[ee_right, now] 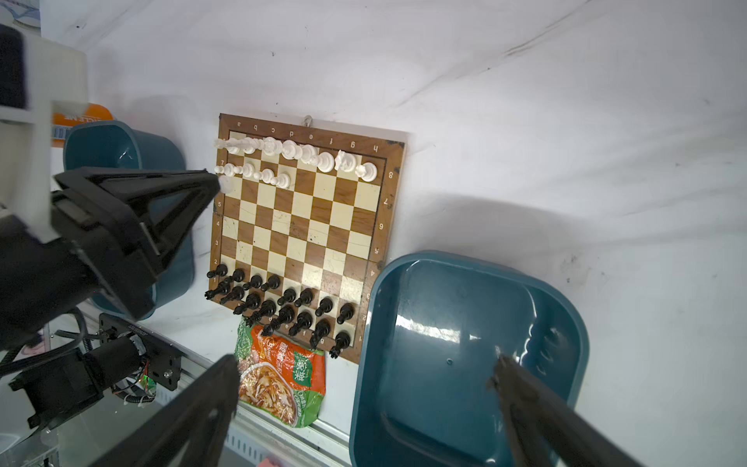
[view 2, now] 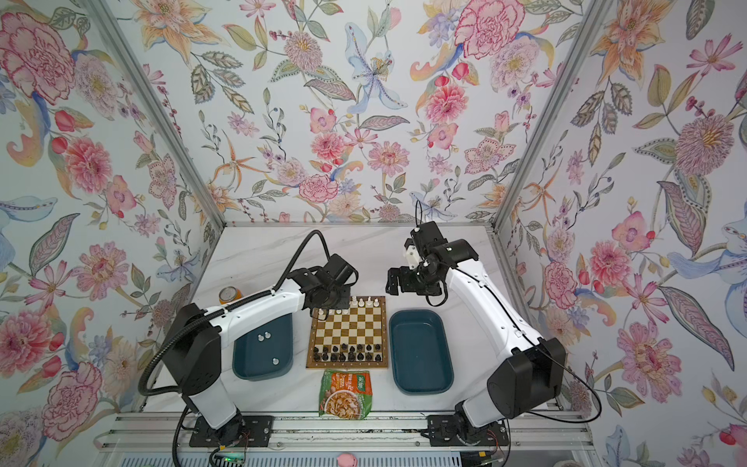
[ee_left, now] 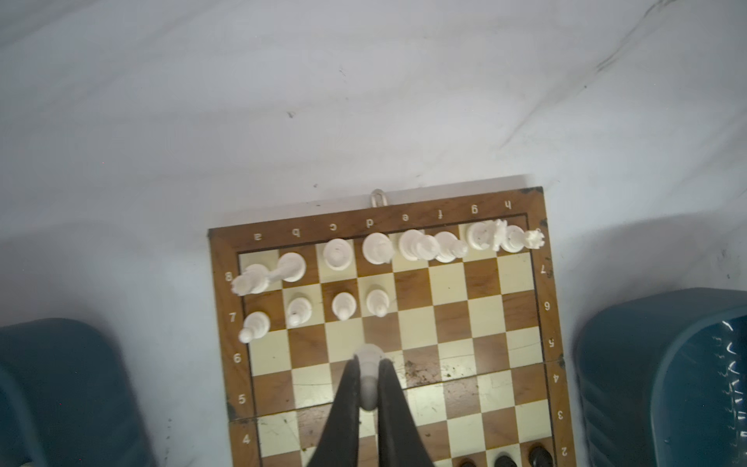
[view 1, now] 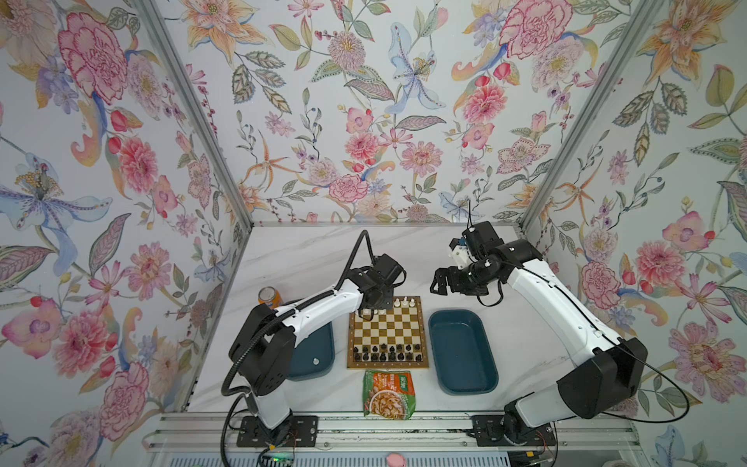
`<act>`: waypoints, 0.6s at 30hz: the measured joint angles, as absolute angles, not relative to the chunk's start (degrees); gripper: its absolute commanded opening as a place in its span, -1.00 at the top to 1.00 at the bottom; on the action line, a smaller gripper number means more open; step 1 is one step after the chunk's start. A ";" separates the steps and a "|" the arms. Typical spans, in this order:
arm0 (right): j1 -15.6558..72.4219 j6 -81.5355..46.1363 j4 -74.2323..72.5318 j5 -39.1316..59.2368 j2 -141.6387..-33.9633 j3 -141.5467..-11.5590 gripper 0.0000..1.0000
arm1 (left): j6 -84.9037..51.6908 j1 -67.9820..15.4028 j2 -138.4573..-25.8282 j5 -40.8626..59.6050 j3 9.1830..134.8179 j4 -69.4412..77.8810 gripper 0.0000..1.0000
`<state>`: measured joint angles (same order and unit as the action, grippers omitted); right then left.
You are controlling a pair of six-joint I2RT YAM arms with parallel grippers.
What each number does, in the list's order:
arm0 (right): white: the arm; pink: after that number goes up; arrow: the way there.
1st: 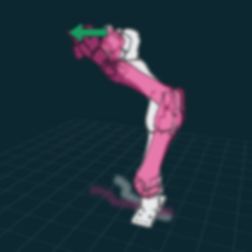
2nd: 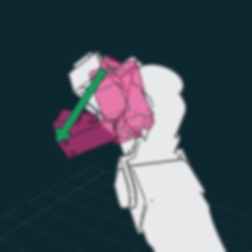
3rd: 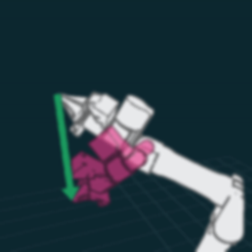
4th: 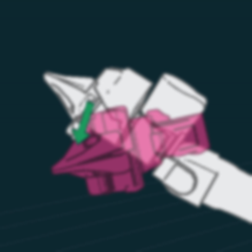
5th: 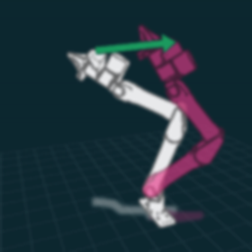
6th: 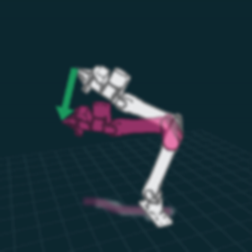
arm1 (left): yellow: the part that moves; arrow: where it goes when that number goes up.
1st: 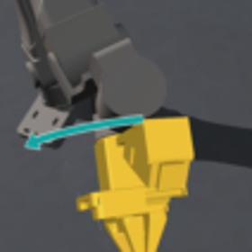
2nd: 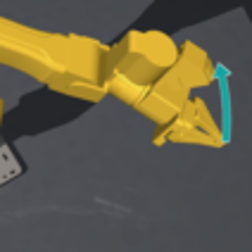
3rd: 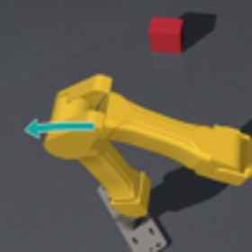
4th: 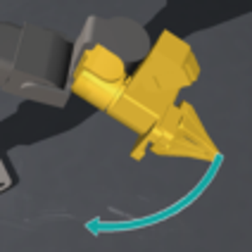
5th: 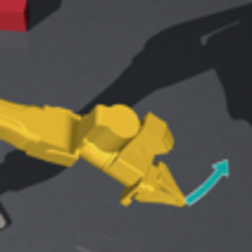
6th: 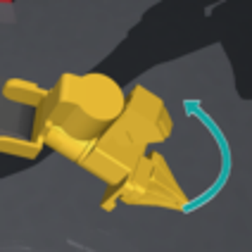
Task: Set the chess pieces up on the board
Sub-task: 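Lift the white pawn with the left gripper and carry it toward the board, then lower the pawn onto the far second row and open the left gripper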
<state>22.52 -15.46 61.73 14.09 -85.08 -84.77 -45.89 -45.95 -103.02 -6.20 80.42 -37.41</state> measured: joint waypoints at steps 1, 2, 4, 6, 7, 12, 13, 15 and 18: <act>21.91 -15.44 61.73 14.11 -84.20 -84.03 -0.98 | -45.91 -46.85 -104.47 -6.17 81.60 -37.45 0.85; 21.39 -15.44 61.71 14.13 -83.53 -83.44 -0.98 | -45.93 -47.51 -105.54 -6.15 82.48 -37.41 0.85; 20.10 -15.42 61.71 14.37 -82.13 -82.26 -0.98 | -46.11 -48.62 -107.24 -6.00 83.94 -37.39 0.85; 19.00 -15.40 61.78 14.59 -81.08 -81.30 -0.98 | -46.44 -49.34 -108.38 -5.82 84.90 -37.30 0.85; 18.48 -15.35 61.71 14.76 -80.58 -80.88 -0.98 | -46.52 -49.56 -108.81 -5.65 85.19 -37.26 0.85; 16.43 -14.74 61.69 15.64 -79.09 -79.35 -0.98 | -47.37 -49.84 -110.24 -4.86 85.34 -37.23 0.85; 16.03 -14.66 61.73 15.88 -78.98 -79.11 -0.98 | -47.51 -49.84 -110.61 -4.89 85.34 -37.26 0.85; 15.38 -14.24 61.76 16.21 -78.94 -78.87 -0.98 | -47.62 -49.84 -111.20 -4.91 85.34 -37.23 0.84; 14.37 -13.67 61.73 16.97 -78.94 -78.67 -0.98 | -47.62 -49.84 -112.05 -4.93 85.34 -37.23 0.84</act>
